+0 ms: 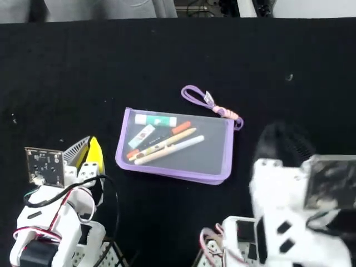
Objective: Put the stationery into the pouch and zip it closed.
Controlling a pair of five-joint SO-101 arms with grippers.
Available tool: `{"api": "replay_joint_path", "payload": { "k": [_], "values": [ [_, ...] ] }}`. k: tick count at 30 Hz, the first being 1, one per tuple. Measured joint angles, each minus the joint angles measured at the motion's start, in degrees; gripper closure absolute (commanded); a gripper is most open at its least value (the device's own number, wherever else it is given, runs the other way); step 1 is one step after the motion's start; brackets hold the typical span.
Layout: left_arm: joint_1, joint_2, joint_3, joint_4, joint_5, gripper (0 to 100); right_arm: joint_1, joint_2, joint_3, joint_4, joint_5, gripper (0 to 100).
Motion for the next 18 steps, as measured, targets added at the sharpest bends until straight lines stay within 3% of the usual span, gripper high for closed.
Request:
{"api": "replay_joint_path", "payload": {
  "k": [4,18],
  "values": [
    [0.0,0.0,0.1,3.0,0.0,97,-3.6,-9.5,8.0,-1.3,1.1,98.6],
    [0.0,0.0,5.6,3.6,0.0,97,-4.1,-28.4,27.3,-4.0,4.7,98.3]
  ]
}}
